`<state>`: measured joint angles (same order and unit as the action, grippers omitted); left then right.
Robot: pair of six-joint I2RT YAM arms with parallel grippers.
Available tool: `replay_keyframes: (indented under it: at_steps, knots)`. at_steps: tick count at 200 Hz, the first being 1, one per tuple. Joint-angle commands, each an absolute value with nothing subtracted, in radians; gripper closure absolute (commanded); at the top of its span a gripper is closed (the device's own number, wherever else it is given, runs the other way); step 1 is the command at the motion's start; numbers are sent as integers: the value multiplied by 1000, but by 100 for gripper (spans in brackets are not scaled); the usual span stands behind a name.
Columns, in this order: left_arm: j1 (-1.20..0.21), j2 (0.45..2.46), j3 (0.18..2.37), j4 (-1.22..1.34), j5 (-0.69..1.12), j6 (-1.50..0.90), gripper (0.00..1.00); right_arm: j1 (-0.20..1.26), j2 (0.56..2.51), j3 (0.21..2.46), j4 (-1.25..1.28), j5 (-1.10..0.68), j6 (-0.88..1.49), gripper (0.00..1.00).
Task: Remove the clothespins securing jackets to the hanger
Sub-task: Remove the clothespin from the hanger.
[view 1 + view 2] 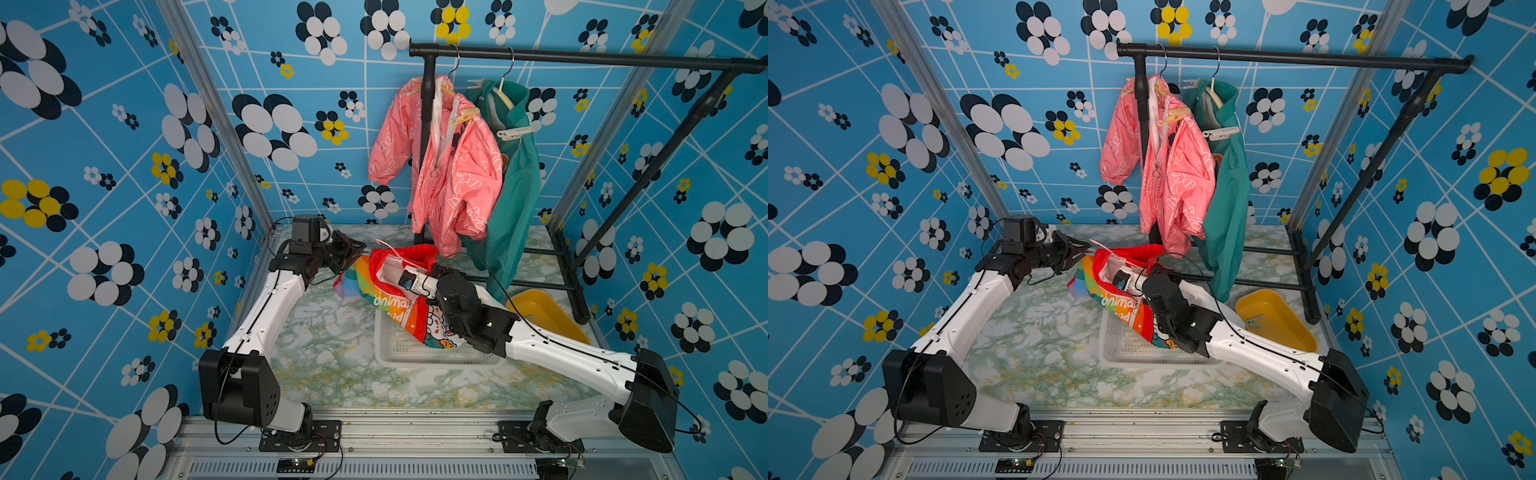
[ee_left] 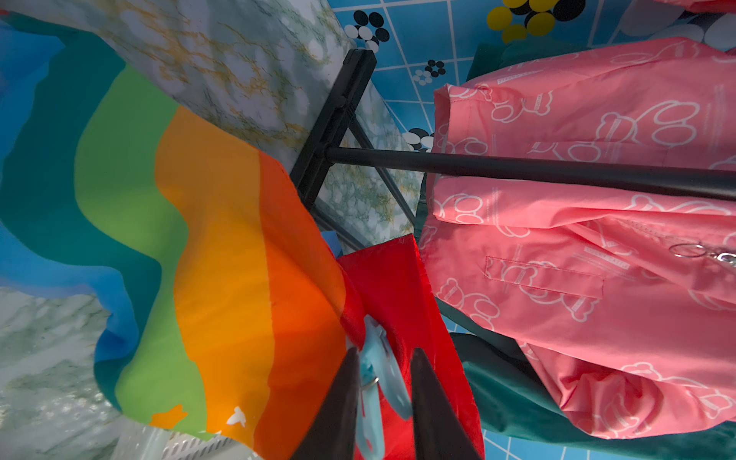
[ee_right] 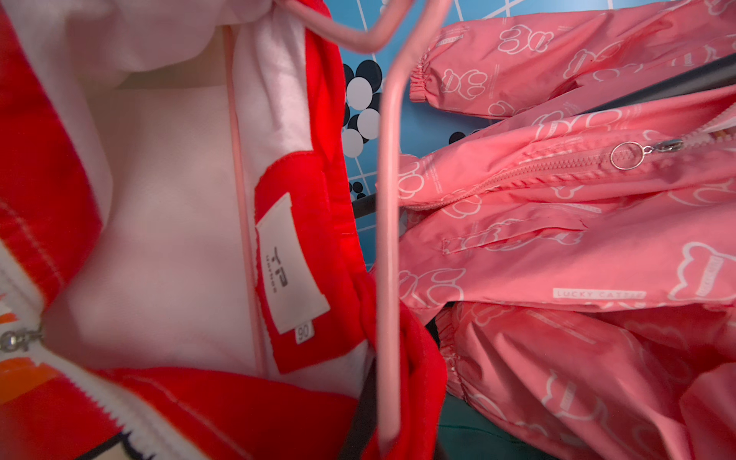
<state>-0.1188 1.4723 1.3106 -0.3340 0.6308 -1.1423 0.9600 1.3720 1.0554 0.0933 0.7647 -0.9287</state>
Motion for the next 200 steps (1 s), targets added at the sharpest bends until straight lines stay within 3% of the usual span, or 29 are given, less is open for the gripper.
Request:
replay_keyframes:
  at_steps: [1, 17, 45, 64, 133, 200]
  knots:
    - [-122, 1489, 1319, -319, 660, -1127, 81, 963, 1362, 1081, 133, 785, -923, 100]
    - [-126, 1491, 1324, -331, 660, -1115, 78, 963, 1361, 1083, 130, 785, -920, 100]
    - [-126, 1483, 1352, -383, 629, -1053, 52, 963, 1363, 1085, 123, 785, -919, 100]
    - [-126, 1470, 1417, -488, 546, -955, 47, 963, 1364, 1084, 124, 785, -919, 100]
    - [-121, 1489, 1353, -407, 651, -1104, 45, 963, 1390, 1078, 164, 795, -942, 100]
    - [-112, 1489, 1373, -494, 614, -1035, 41, 963, 1380, 1070, 186, 792, -943, 100]
